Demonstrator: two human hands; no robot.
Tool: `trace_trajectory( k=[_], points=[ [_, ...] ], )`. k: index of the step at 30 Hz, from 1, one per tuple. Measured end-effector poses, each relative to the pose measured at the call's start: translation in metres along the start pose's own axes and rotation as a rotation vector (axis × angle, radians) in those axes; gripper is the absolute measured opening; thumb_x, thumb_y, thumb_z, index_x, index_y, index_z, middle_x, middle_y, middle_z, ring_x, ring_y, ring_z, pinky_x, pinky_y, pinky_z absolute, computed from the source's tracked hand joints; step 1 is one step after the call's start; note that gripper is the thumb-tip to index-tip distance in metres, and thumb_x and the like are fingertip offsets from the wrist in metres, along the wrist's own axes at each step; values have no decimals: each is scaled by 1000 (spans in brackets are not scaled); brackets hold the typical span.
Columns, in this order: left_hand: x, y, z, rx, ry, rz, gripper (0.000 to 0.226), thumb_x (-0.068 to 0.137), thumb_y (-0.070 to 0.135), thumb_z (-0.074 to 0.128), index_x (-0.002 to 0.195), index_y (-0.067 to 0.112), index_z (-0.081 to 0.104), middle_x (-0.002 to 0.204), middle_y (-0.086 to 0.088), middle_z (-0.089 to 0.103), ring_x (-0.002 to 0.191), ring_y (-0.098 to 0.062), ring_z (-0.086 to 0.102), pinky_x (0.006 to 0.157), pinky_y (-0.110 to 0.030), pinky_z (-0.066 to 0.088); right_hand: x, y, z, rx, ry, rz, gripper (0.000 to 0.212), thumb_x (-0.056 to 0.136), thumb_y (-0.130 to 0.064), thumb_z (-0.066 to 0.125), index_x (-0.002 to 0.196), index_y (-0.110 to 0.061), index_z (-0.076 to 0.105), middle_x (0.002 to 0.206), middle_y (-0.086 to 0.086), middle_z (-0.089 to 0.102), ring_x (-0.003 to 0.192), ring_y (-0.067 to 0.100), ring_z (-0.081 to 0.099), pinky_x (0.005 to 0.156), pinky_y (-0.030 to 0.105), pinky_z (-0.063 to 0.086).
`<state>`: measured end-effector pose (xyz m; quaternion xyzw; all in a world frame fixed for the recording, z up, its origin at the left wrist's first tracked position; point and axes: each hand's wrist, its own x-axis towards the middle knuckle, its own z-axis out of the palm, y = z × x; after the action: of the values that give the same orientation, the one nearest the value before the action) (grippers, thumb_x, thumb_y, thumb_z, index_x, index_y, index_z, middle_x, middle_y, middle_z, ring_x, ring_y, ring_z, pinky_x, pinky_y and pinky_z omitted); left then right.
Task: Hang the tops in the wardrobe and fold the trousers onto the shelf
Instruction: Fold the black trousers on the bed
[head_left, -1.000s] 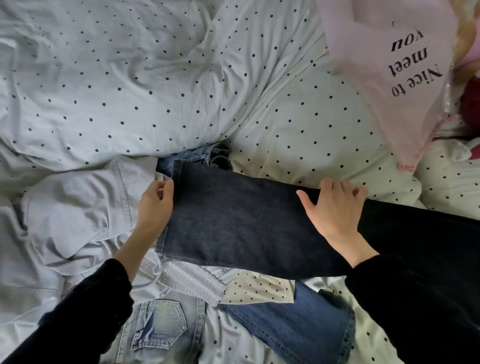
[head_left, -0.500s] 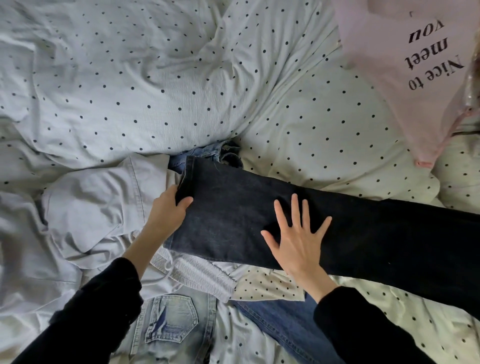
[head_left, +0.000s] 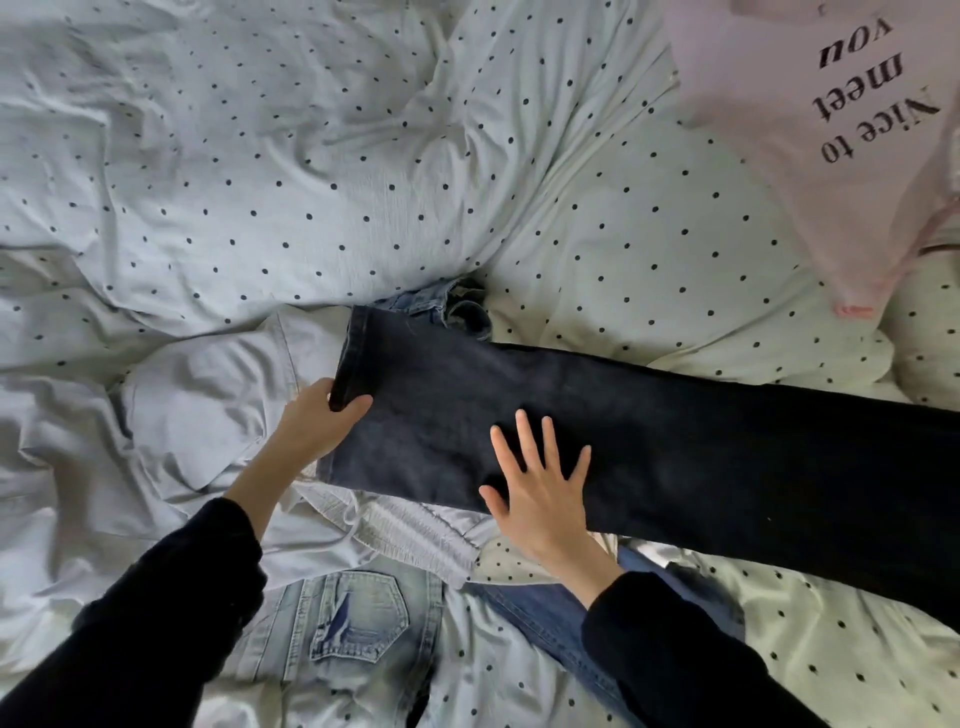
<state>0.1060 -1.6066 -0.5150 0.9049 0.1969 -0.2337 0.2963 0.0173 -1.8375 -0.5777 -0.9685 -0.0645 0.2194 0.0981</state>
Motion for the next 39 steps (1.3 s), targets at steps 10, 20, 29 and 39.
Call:
trace_trajectory(
  k=[10, 20, 29, 39],
  points=[
    [-78, 85, 9, 72, 72, 324, 34, 93, 17, 51, 126, 10, 53, 114, -12, 62, 104, -30, 56, 86, -34, 43, -10, 38, -72, 1044, -46, 402, 40, 100, -33, 37, 131, -13, 53, 136, 4, 53, 126, 23, 46, 108, 37, 34],
    [-123, 141, 158, 253, -471, 581, 47, 101, 16, 36, 146, 8, 28, 154, -12, 21, 141, -24, 21, 108, -22, 14, -50, 117, -85, 1382, 190, 574, 46, 101, -34, 35, 144, -18, 34, 145, 1, 40, 128, 20, 43, 108, 39, 35],
    [-81, 64, 137, 49, -20, 423, 56, 97, 12, 43, 148, 11, 19, 150, -17, 24, 139, -31, 23, 112, -37, 23, -50, 81, -41, 316, 699, 126, 30, 88, -16, 54, 115, -3, 58, 114, 12, 61, 104, 27, 59, 81, 37, 53],
    [-72, 66, 154, -60, -23, 323, 72, 93, 19, 55, 150, 14, 11, 132, -21, 34, 122, -34, 38, 99, -36, 34, -10, 91, -24, -33, 389, 41, 59, 88, -33, 56, 142, -15, 40, 149, 14, 35, 128, 25, 46, 103, 60, 31]
  ],
)
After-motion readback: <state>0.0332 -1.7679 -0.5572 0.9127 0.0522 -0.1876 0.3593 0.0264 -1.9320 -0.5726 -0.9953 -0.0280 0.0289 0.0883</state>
